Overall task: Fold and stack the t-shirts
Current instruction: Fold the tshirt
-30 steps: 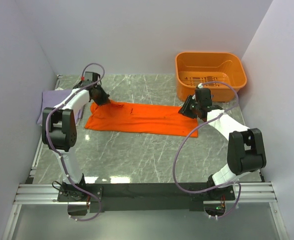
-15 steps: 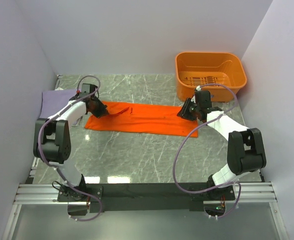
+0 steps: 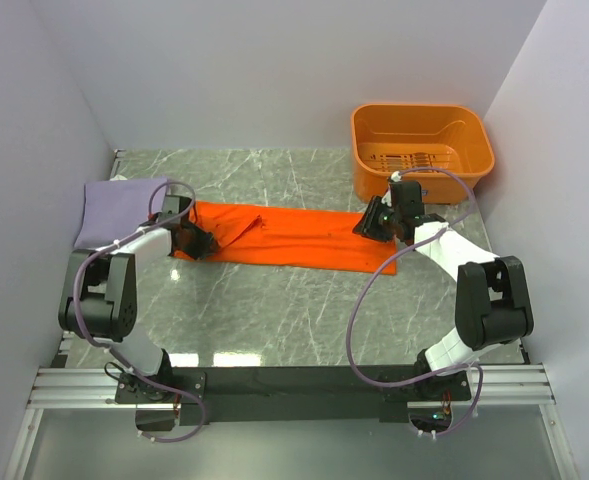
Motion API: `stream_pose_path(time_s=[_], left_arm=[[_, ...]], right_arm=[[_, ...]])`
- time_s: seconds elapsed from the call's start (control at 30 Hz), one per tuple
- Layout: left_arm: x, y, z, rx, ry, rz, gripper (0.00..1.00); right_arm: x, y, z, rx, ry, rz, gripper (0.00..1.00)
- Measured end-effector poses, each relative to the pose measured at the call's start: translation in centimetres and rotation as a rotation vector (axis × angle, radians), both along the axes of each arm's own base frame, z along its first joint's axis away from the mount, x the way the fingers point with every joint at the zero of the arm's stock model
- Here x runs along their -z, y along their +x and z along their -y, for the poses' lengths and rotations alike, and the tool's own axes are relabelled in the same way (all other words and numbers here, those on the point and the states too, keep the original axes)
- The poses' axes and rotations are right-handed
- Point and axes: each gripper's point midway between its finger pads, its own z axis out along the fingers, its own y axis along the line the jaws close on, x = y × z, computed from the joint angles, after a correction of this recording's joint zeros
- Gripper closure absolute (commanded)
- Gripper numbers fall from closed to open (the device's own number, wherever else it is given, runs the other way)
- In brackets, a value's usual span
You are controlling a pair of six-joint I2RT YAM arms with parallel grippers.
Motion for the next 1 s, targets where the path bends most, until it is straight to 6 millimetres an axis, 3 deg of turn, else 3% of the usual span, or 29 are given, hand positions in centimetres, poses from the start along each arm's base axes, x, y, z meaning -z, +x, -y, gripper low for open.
stream_pose_path(time_s=[0.1,0.2,0.33,0.5,0.57,0.63,0.73,0.9,1.0], left_arm=[[-1.1,0.3,-0.3,-0.008,0.011,0.033,0.46],[-3.2,0.7,-0.7,-0.019,0.029,0.091,0.44],[-5.8,1.8,-1.2,-0.03,0.059,0.154,0.56],[-8.1,3.6,-1.4,-0.011,0.09,0.219,0.73],[-8.5,4.6,-1.3,0.005,0.097,0.234,0.75],[-8.0,5.9,-1.1,0.014,0.104,0.231,0.77],[-5.7,7.0,-1.1,0.02,0.114,0.189,0.78],[-0.8,6.8,-1.8,-0.001,0.117,0.072,0.78],[0.5,6.9,-2.6,-0.024,0.117,0.047,0.77]], right_arm=[[-0.1,-0.2,-0.5,-0.023,0.011,0.002,0.61],[-0.3,-0.3,-1.3,-0.05,0.026,0.009,0.6],[-1.3,-0.7,-4.4,-0.122,0.065,0.039,0.6],[-3.6,-0.4,-10.3,-0.236,0.153,0.098,0.6],[-4.2,-0.1,-12.5,-0.272,0.188,0.123,0.6],[-4.5,0.0,-14.2,-0.299,0.216,0.132,0.61],[-4.3,-0.2,-16.1,-0.326,0.252,0.13,0.61],[-3.3,-0.2,-16.5,-0.322,0.271,0.111,0.6],[-2.7,-0.5,-16.3,-0.319,0.266,0.097,0.6]])
